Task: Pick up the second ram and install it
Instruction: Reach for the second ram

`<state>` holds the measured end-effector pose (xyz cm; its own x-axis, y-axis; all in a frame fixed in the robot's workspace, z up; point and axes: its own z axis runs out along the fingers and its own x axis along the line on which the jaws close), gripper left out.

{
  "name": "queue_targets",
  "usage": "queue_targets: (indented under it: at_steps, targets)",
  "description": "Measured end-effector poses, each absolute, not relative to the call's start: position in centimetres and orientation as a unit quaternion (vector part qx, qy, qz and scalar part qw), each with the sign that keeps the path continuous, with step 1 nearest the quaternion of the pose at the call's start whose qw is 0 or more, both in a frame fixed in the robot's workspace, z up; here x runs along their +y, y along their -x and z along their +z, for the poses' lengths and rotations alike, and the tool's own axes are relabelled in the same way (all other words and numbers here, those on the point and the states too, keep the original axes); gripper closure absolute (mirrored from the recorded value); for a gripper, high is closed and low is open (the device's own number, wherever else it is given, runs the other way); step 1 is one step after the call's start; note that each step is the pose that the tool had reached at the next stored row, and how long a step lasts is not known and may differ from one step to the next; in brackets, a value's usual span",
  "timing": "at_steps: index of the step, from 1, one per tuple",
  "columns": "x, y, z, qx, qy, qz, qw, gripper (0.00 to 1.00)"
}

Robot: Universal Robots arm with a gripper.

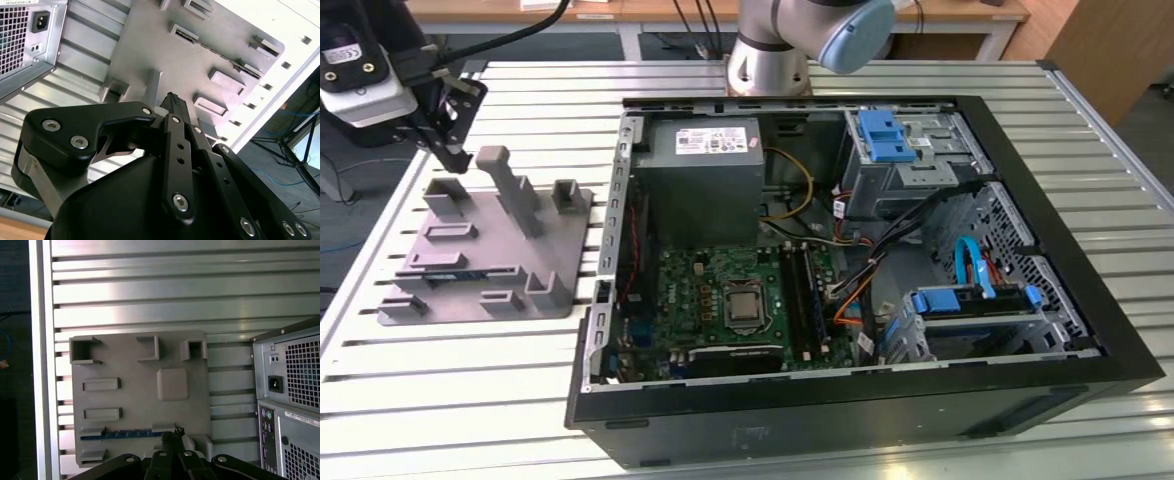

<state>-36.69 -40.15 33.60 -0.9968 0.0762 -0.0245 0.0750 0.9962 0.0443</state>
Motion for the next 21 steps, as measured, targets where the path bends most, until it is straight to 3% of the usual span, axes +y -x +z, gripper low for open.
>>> queue_targets:
  at_steps: [21]
  targets:
    - [-40.3, 37.2, 32.5, 0.999, -0.038, 0.022, 0.013, 0.9]
